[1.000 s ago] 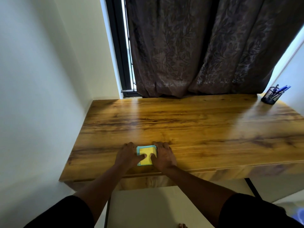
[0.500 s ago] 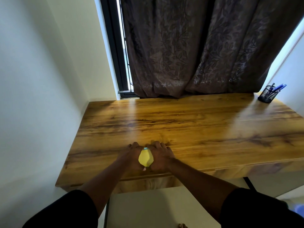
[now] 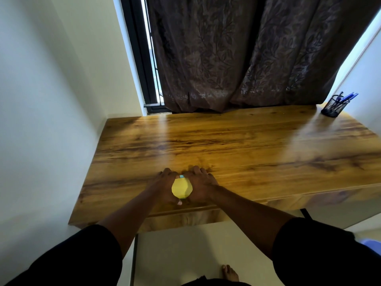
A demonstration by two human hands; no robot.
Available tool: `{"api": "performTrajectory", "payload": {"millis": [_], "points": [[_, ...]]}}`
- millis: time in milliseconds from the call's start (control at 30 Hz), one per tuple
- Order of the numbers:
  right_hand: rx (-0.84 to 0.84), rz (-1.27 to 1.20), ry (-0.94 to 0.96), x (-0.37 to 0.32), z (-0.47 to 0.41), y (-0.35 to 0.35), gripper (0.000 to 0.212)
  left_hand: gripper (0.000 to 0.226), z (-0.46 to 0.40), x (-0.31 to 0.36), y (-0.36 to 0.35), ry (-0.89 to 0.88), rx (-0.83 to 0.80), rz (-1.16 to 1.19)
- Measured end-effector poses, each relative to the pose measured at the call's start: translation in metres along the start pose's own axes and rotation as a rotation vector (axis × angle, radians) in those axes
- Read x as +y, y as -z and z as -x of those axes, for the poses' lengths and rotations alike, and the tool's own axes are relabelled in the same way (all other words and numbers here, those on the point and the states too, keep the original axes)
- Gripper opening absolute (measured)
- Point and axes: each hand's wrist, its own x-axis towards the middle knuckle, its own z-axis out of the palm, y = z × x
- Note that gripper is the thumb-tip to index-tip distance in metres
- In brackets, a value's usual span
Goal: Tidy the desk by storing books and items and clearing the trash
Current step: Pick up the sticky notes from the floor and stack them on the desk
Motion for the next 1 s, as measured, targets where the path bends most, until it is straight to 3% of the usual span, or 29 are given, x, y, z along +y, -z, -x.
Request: {"api": "performTrajectory", "payload": {"millis": [133, 267, 433, 667, 867, 1000], "points": [[-0.013, 0.015, -0.002, 0.001, -0.001, 0.002, 0.095, 0.125, -0.002, -0.004, -0.003, -0.003, 0.003, 0.008], [-0.013, 0.015, -0.002, 0.003, -0.001, 0.003, 0.093, 0.109, -0.002, -0.002, -0.002, -0.026, 0.032, 0.035], [-0.017, -0.009, -0.01, 0.005, -0.002, 0.001, 0.098, 0.106, -0.002, 0.0, -0.002, -0.02, 0.036, 0.025], [0.011, -0.041, -0.023, 0.006, 0.004, 0.0, 0.117, 0.134, 0.009, 0.001, -0.005, -0.011, 0.103, -0.023], [0.129, -0.172, -0.072, 0.007, 0.027, -0.026, 0.125, 0.146, 0.044, -0.005, -0.035, 0.079, 0.17, 0.024], [0.286, -0.207, -0.109, 0.0, 0.047, -0.048, 0.117, 0.142, 0.081, -0.007, -0.064, 0.167, 0.301, 0.01]]}}
